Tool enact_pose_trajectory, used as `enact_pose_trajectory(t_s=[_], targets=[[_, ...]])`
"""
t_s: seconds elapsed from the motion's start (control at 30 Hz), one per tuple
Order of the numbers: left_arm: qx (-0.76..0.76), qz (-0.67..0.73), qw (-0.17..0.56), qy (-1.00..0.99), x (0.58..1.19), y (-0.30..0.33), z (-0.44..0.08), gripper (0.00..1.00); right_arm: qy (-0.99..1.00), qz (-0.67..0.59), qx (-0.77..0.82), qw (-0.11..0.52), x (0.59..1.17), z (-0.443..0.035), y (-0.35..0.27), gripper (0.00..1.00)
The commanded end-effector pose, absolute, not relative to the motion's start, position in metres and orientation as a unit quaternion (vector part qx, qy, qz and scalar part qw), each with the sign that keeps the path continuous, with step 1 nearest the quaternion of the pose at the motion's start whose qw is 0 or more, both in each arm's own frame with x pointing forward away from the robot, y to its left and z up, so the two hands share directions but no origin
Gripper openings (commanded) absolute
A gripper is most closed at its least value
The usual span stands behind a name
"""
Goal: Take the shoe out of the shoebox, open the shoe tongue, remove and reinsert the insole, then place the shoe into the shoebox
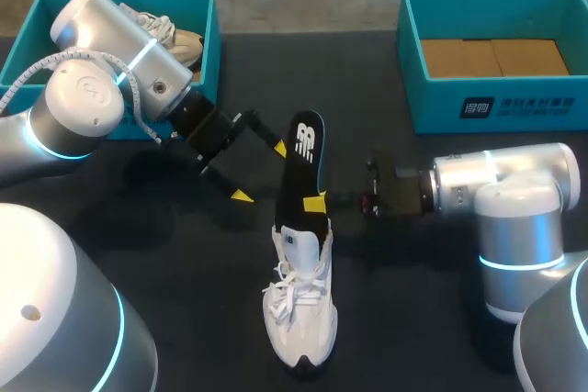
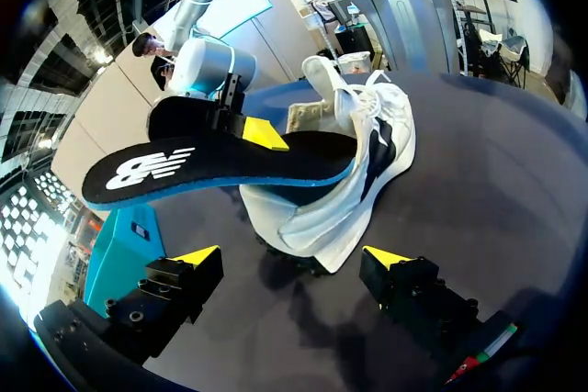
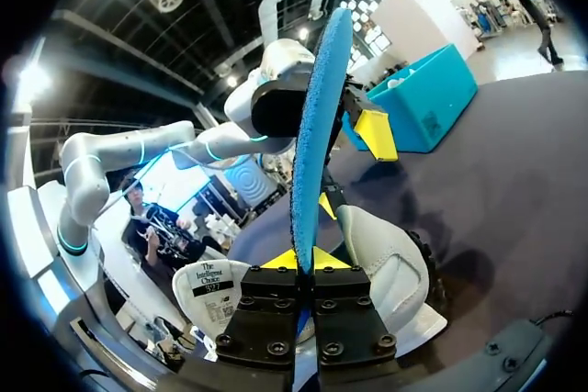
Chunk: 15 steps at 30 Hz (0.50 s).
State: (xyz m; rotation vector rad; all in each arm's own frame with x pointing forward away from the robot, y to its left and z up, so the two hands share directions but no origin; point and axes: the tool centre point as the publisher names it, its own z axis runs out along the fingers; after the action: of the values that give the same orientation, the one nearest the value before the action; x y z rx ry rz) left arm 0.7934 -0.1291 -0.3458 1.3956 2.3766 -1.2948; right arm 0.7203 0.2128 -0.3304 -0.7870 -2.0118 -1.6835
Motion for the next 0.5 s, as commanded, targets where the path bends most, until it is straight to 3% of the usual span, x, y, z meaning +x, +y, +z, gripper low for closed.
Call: enact_pose_trajectory(t_s=[0.03, 0.5], targets=[[0.459, -0.423, 0.047, 0.78, 0.794, -0.13, -0.346, 1.0, -0.723, -0.597, -0.281, 0.205, 0.719, -0.334, 0.215, 0.0], [0.459, -0.423, 0.047, 0.78, 0.794, -0.13, -0.346, 1.0, -0.723, -0.591, -0.286, 0.216, 0.708, -0.343, 0.215, 0.0]])
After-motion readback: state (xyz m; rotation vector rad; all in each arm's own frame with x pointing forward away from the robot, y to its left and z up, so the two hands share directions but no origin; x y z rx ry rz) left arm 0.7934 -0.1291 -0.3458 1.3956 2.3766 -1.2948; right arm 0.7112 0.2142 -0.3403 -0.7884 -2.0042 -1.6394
